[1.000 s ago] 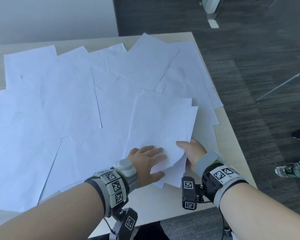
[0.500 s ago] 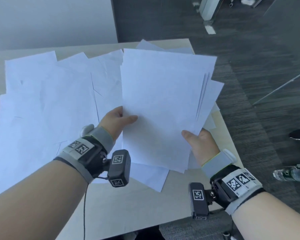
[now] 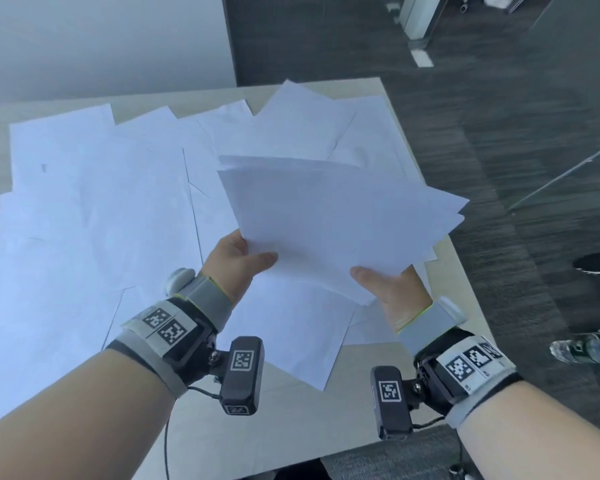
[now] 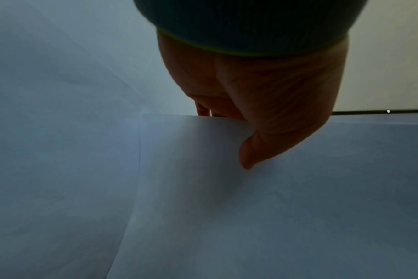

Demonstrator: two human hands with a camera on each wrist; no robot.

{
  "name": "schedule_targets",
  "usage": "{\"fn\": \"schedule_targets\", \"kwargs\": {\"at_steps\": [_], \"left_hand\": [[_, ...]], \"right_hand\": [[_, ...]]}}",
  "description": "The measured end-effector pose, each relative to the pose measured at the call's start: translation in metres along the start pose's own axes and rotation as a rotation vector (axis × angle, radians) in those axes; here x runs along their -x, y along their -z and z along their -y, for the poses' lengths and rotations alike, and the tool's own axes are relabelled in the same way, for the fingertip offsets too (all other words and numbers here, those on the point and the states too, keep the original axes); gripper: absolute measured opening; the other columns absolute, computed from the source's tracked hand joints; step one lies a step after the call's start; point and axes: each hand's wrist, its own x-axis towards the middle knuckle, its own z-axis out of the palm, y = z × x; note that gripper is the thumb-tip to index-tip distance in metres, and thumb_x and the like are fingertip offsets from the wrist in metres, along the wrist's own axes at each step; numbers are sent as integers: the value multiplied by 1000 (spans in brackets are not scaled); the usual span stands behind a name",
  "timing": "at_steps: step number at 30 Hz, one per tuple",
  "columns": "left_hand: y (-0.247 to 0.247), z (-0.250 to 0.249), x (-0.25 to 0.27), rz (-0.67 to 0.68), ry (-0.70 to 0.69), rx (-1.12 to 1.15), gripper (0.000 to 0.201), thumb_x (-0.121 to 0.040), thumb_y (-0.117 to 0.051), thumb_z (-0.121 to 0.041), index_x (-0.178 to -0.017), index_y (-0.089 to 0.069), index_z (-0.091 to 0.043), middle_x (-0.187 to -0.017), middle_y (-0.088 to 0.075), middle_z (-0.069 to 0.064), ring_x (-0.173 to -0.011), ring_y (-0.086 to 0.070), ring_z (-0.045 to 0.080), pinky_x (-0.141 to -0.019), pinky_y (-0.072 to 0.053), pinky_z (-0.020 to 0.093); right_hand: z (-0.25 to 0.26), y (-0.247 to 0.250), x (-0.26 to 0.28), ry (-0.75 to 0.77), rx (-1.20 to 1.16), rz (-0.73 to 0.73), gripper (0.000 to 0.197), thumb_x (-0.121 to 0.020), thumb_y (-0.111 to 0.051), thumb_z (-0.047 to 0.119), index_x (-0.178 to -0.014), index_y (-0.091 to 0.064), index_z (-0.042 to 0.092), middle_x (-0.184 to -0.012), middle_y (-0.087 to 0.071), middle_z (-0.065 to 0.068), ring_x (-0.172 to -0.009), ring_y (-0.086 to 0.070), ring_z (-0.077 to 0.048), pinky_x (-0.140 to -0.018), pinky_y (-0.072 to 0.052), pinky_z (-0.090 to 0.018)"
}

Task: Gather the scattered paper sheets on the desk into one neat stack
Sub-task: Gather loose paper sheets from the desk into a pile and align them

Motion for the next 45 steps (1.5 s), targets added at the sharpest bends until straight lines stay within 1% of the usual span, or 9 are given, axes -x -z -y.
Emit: {"fn": "schedule_targets", "kwargs": {"at_steps": [5, 10, 19, 26, 30, 36, 40, 43, 45], "left_hand": [[-5, -4, 3, -31, -16, -23, 26, -93, -65, 2, -103, -75, -21, -95, -80, -14, -94, -73, 2, -80, -52, 10], [-7, -7, -5, -52, 28, -48, 20, -96, -66, -8, -107, -73, -23, -102, -80, -9, -97, -74, 11, -87, -54, 26], [-30, 47, 2, 212, -79, -1038, 51, -94, -66, -33, -143, -54, -31, -148, -49, -10, -135, -49, 17, -111, -40, 36], [-43, 87, 29, 560, -40, -1458, 125, -69, -57, -85, -159, 15, -37, -164, 32, -17, -150, 34, 14, -124, 14, 51], [-46, 96, 29, 577, -20, -1548, 141, -59, -64, -87, -154, 29, -38, -158, 45, -12, -146, 41, 20, -122, 16, 58], [-42, 96, 26, 513, -51, -1481, 125, -70, -65, -79, -158, 15, -41, -165, 29, -16, -154, 26, 14, -126, 7, 49], [-32, 79, 17, 316, -19, -1254, 86, -85, -68, -56, -158, -29, -33, -170, -17, -8, -155, -21, 17, -123, -23, 36], [-25, 57, 12, 115, -5, -1037, 42, -82, -68, -50, -118, -66, -28, -117, -68, -4, -106, -65, 24, -86, -53, 36], [-27, 43, 13, 35, 9, -923, 19, -84, -70, -44, -95, -65, -30, -87, -64, -10, -82, -63, 22, -66, -47, 32]], "right_hand": [[-4, 3, -1, 41, -33, 3, 19, -80, -81, 8, -85, -79, 26, -97, -78, 2, -99, -73, -20, -97, -54, -45], [-12, 7, -3, -35, 63, 17, 9, -86, -73, 21, -84, -78, 14, -88, -77, 0, -85, -73, -18, -84, -57, -44], [-39, 66, -7, -187, -43, -372, 16, -80, -67, 18, -83, -79, 28, -97, -78, 0, -97, -72, -32, -92, -56, -54], [-74, 123, 16, -336, 7, -562, 13, -85, -66, 13, -84, -71, 25, -97, -74, -6, -94, -69, -33, -92, -55, -52], [-82, 127, 26, -351, 45, -571, 10, -82, -66, 15, -82, -72, 24, -88, -73, -2, -92, -69, -33, -90, -54, -49], [-86, 125, 40, -364, 71, -531, 14, -85, -66, 13, -80, -73, 24, -86, -74, 0, -89, -70, -31, -90, -55, -49], [-88, 128, 47, -366, 64, -530, 12, -78, -68, 19, -88, -74, 23, -94, -76, -4, -96, -71, -34, -92, -55, -55], [-86, 127, 50, -366, 70, -524, 16, -88, -65, 10, -86, -72, 25, -94, -74, -3, -95, -70, -35, -92, -55, -54], [-84, 121, 52, -368, 62, -482, 21, -90, -63, 7, -85, -72, 25, -92, -74, -3, -93, -69, -34, -93, -54, -55]]}}
